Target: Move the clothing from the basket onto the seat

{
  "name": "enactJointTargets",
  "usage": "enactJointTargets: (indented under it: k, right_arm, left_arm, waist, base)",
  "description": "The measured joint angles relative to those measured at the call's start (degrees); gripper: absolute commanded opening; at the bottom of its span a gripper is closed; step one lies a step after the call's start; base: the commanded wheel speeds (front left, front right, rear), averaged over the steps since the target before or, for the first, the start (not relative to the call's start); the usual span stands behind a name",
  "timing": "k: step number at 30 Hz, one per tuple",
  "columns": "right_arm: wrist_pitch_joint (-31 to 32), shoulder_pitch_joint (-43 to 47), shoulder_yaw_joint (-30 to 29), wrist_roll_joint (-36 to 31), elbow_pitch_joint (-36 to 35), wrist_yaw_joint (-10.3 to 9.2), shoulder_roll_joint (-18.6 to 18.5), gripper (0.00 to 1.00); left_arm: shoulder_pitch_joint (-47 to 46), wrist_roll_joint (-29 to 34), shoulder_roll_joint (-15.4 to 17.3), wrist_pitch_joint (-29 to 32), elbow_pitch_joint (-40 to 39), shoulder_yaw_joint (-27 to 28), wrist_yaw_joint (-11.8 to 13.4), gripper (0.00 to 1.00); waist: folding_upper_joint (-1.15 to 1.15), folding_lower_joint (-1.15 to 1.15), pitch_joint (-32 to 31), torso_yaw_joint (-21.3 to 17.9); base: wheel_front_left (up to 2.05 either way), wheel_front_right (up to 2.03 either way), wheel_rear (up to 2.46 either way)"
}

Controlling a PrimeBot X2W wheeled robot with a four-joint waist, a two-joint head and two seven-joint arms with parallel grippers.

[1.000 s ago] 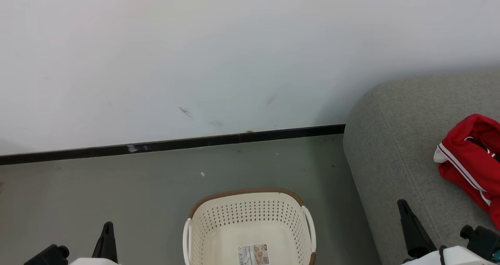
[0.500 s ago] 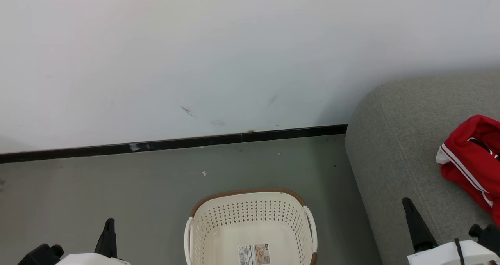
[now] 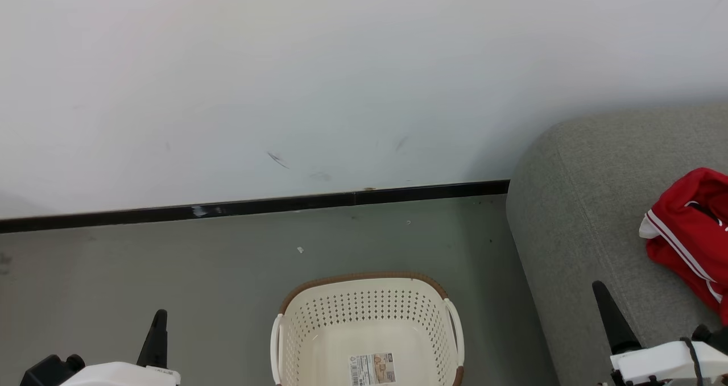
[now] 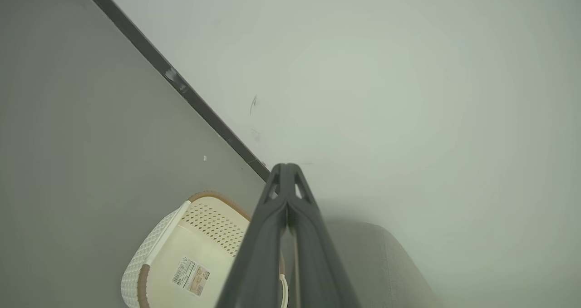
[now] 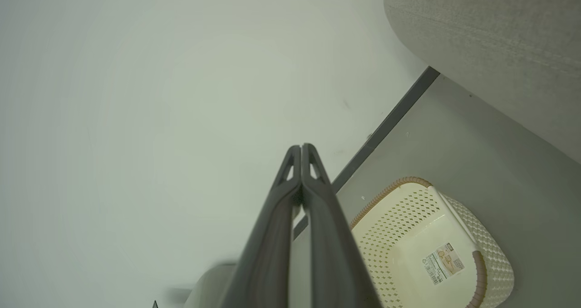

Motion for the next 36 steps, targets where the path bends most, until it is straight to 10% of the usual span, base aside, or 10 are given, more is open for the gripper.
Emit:
enactJointTargets:
  k: [36]
  right_arm:
    - [5.0, -6.2, 0.5, 34.2, 4.3, 0.0, -2.6, 0.0]
  left_arm:
    - [-2.7, -22.5, -2.7, 7.0, 1.5, 5.8, -8.2, 0.0]
  waist:
    - [0.0, -0.04, 0.6, 1.2]
  base:
    - [0.0, 0.0, 0.0]
